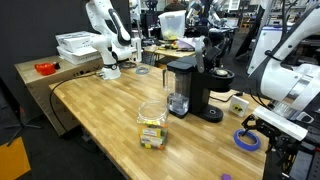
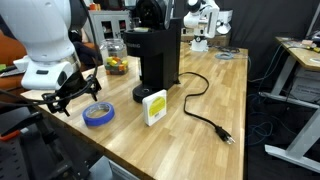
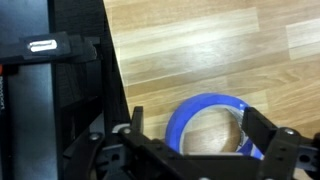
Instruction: Move the blue masking tape from the left to the right
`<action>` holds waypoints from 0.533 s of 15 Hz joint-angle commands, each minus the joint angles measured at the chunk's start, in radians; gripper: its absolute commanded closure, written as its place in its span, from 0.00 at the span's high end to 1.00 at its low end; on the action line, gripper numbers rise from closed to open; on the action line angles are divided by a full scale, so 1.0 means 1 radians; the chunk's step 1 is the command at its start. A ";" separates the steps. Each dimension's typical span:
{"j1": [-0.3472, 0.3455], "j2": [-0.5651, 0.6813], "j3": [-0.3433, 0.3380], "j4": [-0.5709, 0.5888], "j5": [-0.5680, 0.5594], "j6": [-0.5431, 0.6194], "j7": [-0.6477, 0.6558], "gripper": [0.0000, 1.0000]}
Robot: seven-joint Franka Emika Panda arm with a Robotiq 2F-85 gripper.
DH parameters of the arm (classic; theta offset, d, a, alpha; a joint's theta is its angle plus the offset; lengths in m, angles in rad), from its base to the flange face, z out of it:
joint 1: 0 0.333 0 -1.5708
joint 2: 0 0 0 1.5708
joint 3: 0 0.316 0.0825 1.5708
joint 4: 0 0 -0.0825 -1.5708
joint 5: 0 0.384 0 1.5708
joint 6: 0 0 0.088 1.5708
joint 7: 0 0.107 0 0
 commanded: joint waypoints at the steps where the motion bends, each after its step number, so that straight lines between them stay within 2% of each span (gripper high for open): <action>1: -0.002 -0.071 0.046 -0.017 0.045 0.052 -0.056 1.00; 8: 0.008 -0.145 0.141 -0.006 0.061 0.060 -0.101 1.00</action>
